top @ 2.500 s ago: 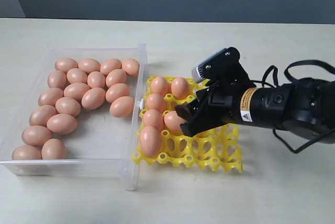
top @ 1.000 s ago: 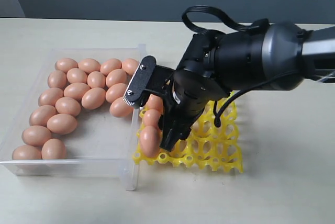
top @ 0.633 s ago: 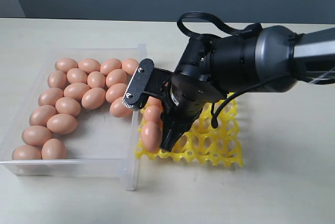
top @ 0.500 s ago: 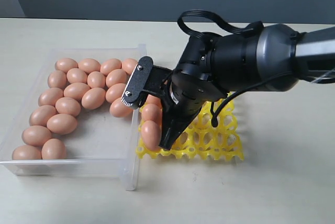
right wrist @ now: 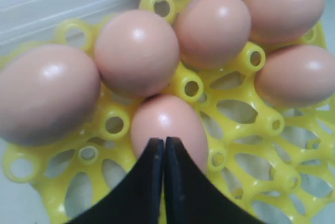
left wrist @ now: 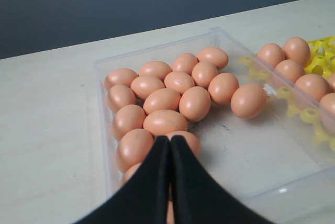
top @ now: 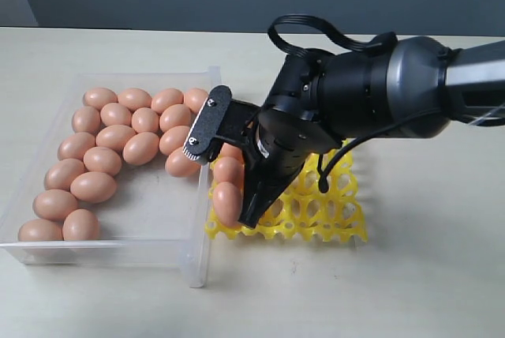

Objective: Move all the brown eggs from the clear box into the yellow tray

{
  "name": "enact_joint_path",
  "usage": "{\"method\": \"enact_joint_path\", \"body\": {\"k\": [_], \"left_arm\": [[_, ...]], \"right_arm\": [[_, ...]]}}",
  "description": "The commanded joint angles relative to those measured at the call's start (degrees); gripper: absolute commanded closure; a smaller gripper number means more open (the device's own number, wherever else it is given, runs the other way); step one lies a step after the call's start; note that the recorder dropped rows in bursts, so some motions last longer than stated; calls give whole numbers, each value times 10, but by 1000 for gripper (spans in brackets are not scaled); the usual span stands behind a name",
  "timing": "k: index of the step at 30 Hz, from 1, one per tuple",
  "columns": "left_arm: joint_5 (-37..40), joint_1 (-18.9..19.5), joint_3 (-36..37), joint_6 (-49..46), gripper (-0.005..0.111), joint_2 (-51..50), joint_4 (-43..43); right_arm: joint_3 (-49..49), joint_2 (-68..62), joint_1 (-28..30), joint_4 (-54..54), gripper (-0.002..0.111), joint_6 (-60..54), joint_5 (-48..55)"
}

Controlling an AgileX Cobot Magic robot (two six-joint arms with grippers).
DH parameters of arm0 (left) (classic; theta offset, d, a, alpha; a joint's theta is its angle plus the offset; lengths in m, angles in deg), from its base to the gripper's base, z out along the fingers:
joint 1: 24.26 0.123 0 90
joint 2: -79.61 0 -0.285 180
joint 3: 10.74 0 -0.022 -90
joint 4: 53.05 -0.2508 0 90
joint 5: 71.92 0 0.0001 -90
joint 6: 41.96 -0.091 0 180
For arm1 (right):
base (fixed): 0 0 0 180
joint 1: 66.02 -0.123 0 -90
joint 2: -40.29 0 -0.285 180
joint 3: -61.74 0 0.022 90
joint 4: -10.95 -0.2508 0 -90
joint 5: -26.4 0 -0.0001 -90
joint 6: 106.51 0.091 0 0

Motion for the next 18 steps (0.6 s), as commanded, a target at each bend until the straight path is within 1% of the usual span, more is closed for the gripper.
{"method": "enact_joint_path", "body": {"k": [1,4,6,18], "left_arm": [[-6,-1,2,0,106,3,0],[-6,-1,2,0,106,3,0],[-6,-1,2,0,106,3,0],[-6,-1,2,0,106,3,0]], "right_arm": [[-1,-2,-8,-9,94,1,17],[-1,3,-16,-9,79,1,24],[-1,6,-20,-3,73,1,24],[-1,6,-20,2,73,-1,5]]}}
